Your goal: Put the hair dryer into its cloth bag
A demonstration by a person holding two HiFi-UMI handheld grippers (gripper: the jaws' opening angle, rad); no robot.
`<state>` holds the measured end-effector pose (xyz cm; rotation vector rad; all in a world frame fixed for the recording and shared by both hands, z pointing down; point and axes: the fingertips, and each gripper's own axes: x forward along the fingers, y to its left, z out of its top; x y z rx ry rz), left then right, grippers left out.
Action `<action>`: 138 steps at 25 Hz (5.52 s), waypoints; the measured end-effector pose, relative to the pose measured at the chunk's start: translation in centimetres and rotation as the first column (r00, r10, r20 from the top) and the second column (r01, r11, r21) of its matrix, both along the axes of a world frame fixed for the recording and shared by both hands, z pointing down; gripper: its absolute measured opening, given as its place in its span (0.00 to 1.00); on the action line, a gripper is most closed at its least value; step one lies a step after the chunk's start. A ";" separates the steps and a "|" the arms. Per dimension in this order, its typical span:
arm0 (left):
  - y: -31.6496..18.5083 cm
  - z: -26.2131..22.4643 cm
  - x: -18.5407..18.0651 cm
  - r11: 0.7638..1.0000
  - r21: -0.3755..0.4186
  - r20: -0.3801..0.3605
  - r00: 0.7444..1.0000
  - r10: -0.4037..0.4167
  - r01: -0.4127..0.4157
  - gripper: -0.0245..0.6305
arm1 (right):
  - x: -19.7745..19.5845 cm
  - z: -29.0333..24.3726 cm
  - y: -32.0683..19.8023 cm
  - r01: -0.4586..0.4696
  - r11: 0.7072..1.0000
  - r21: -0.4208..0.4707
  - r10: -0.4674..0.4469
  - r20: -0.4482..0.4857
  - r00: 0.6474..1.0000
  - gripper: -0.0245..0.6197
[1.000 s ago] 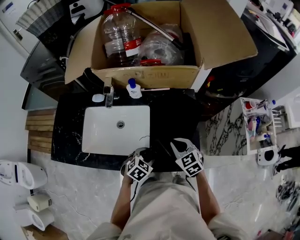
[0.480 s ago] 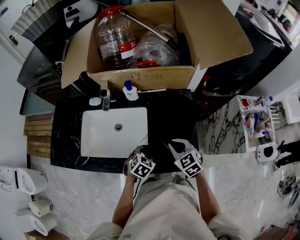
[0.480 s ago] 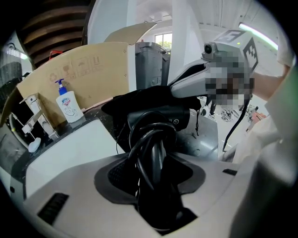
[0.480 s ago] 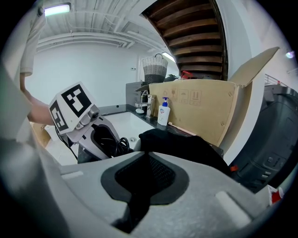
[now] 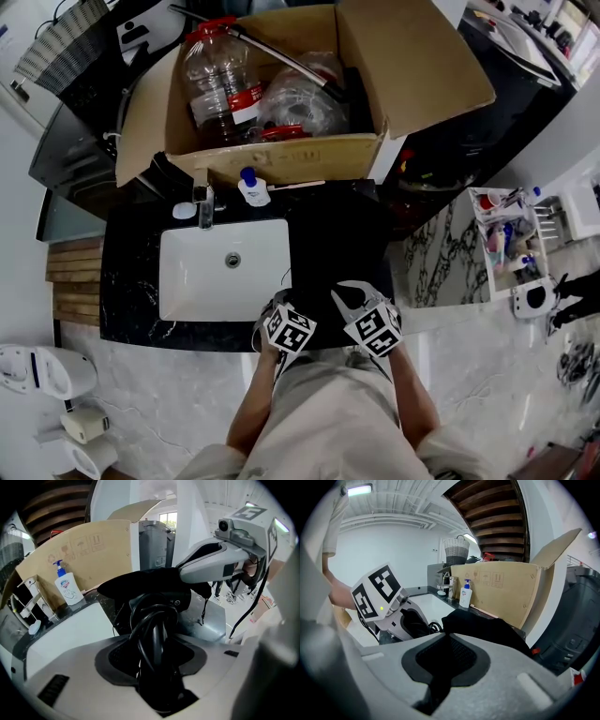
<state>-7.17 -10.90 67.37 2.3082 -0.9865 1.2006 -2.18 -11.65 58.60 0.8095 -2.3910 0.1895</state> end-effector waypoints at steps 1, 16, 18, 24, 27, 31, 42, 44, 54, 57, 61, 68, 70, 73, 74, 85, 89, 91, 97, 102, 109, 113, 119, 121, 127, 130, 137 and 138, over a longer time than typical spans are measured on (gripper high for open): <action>-0.1 0.0 0.1 1.000 -0.001 -0.001 1.000 -0.008 0.008 0.34 | 0.0 0.1 0.0 0.001 1.000 -0.002 -0.001 -0.001 1.000 0.08; -2.2 1.0 2.1 0.998 0.009 -0.013 0.998 -0.058 0.059 0.34 | -0.7 0.7 1.1 0.048 0.998 -0.037 -0.048 -0.004 0.999 0.08; -2.5 1.2 2.3 0.998 0.019 -0.013 0.998 -0.063 0.063 0.34 | -0.6 0.7 1.0 0.044 0.998 -0.036 -0.044 0.000 0.999 0.08; -2.6 1.6 2.4 0.997 0.053 -0.003 0.998 -0.062 0.062 0.36 | 0.1 -0.2 0.0 -0.026 0.999 -0.025 0.027 0.063 0.998 0.08; -2.5 1.1 2.5 0.997 0.045 -0.060 0.996 -0.063 0.066 0.40 | 1.1 -0.8 -1.1 -0.089 0.996 -0.026 0.091 0.113 0.989 0.08; -1.8 0.5 2.8 0.999 0.036 -0.086 0.996 -0.032 0.035 0.44 | 2.4 -1.1 -2.8 -0.145 0.989 -0.027 0.148 0.127 0.981 0.08; 0.9 -0.1 -0.2 0.998 0.054 -0.007 1.000 -0.011 0.012 0.46 | 4.0 -2.4 -5.4 -0.188 0.982 0.010 0.185 0.125 0.975 0.08; 1.2 0.0 -0.5 0.999 0.052 -0.005 1.000 -0.013 0.014 0.46 | 4.2 -2.9 -5.7 -0.193 0.981 0.019 0.189 0.127 0.974 0.08; 4.1 -2.3 -2.2 0.999 0.026 0.027 0.999 0.038 -0.039 0.47 | 3.4 -2.2 -4.3 -0.151 0.989 -0.002 0.150 0.117 0.982 0.08; 5.5 -0.5 -3.1 0.998 -0.030 0.063 0.996 0.060 -0.059 0.48 | 3.7 -2.3 -4.4 -0.154 0.988 -0.001 0.153 0.127 0.980 0.08; 5.4 1.3 -3.8 0.998 -0.008 0.155 0.986 0.058 -0.057 0.47 | 4.4 -3.1 -5.2 -0.174 0.985 0.005 0.171 0.147 0.974 0.08; 5.0 0.7 -3.9 0.997 0.036 0.159 0.985 0.068 -0.074 0.22 | 4.2 -3.5 -5.2 -0.161 0.987 0.001 0.159 0.148 0.976 0.08; 4.7 0.3 -3.8 0.998 0.037 0.112 0.993 0.047 -0.051 0.20 | 3.8 -3.1 -4.6 -0.149 0.989 -0.010 0.149 0.145 0.978 0.08; 4.6 0.2 -3.3 0.998 0.043 0.096 0.994 0.047 -0.051 0.18 | 3.3 -2.7 -3.9 -0.133 0.991 -0.022 0.135 0.142 0.981 0.08; 4.5 0.0 -3.1 0.998 0.045 0.090 0.995 0.043 -0.047 0.18 | 3.1 -2.6 -3.7 -0.131 0.991 -0.025 0.133 0.143 0.981 0.08; 2.5 -1.7 0.6 0.996 0.085 -0.006 1.000 0.024 -0.023 0.17 | 1.3 -2.7 -0.8 -0.040 0.998 -0.041 0.045 0.121 0.992 0.08; 1.6 -1.8 1.3 0.995 0.095 -0.024 0.999 0.024 -0.021 0.17 | 0.7 -2.0 0.4 -0.005 0.998 -0.064 0.012 0.113 0.993 0.08; 1.2 -1.7 1.6 0.995 0.096 -0.029 0.999 0.020 -0.017 0.17 | 0.3 -1.7 0.9 0.013 0.997 -0.075 -0.005 0.112 0.994 0.08; 0.1 -1.2 2.5 0.995 0.101 -0.054 0.999 0.002 0.004 0.17 | -0.7 -0.9 2.1 0.064 0.992 -0.107 -0.052 0.110 0.993 0.08; -1.0 -1.4 3.0 0.993 0.114 -0.084 0.996 -0.016 0.026 0.17 | -1.1 -0.4 2.9 0.100 0.988 -0.122 -0.086 0.113 0.990 0.08; -2.3 -1.8 3.9 0.990 0.130 -0.143 0.989 -0.034 0.053 0.17 | -1.7 -0.8 4.0 0.148 0.977 -0.153 -0.127 0.139 0.982 0.08; -2.8 -1.8 4.3 0.988 0.137 -0.172 0.984 -0.043 0.067 0.17 | -1.7 -0.8 4.4 0.164 0.973 -0.163 -0.140 0.146 0.979 0.08; -4.0 -1.4 4.9 0.987 0.145 -0.226 0.973 -0.040 0.075 0.18 | -1.1 0.1 4.3 0.173 0.972 -0.161 -0.151 0.137 0.979 0.07; -4.1 -1.3 4.8 0.987 0.141 -0.253 0.967 -0.040 0.078 0.19 | -1.1 0.5 4.4 0.179 0.970 -0.165 -0.158 0.133 0.979 0.07; -2.5 -1.9 3.1 0.985 0.145 -0.276 0.960 -0.048 0.091 0.27 | -1.4 0.0 4.6 0.177 0.969 -0.173 -0.153 0.143 0.978 0.07; -1.1 -1.9 1.7 0.989 0.129 -0.256 0.966 -0.044 0.079 0.29 | -1.6 0.1 4.8 0.186 0.967 -0.173 -0.163 0.139 0.977 0.07; -0.3 -2.4 -0.9 0.984 0.143 -0.236 0.969 -0.072 0.108 0.29 | -2.5 1.4 5.5 0.207 0.960 -0.186 -0.186 0.125 0.974 0.07; -0.2 -2.4 -1.2 0.984 0.142 -0.230 0.970 -0.077 0.111 0.29 | -2.5 1.6 5.5 0.205 0.961 -0.188 -0.185 0.119 0.975 0.07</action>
